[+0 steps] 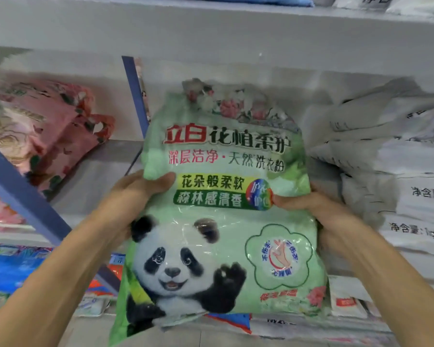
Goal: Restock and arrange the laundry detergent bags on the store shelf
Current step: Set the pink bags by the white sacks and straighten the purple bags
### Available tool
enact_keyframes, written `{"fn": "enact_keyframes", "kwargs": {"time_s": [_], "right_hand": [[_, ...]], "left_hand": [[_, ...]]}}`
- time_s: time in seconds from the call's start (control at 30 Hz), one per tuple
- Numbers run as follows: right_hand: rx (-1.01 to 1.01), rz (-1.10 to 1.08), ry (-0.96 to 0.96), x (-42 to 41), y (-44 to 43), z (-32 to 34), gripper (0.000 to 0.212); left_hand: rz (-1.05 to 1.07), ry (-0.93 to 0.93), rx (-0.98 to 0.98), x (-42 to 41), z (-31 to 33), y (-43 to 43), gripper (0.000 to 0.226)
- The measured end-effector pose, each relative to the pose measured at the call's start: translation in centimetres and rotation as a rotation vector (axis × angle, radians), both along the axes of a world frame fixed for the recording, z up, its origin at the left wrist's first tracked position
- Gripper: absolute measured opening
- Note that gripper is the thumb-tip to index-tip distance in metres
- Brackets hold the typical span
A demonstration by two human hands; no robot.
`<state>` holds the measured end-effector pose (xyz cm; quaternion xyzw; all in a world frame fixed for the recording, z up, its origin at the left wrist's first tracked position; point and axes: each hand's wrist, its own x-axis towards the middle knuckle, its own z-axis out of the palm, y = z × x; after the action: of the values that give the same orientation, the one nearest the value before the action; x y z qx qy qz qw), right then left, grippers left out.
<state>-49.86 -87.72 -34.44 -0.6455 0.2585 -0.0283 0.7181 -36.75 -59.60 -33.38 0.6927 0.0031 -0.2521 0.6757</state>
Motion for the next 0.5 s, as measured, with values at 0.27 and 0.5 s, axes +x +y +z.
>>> {"fn": "enact_keyframes", "kwargs": {"time_s": [0.27, 0.5], "right_hand": [[-0.098, 0.025, 0.116, 4.4, -2.3, 1.0, 0.054], [0.018, -0.153, 0.068, 8.3, -2.0, 1.5, 0.042]], "left_hand": [[-0.093, -0.033, 0.322, 5.6, 2.9, -2.2, 0.052], [0.081, 0.199, 0.074, 10.6, 1.7, -5.2, 0.031]]}}
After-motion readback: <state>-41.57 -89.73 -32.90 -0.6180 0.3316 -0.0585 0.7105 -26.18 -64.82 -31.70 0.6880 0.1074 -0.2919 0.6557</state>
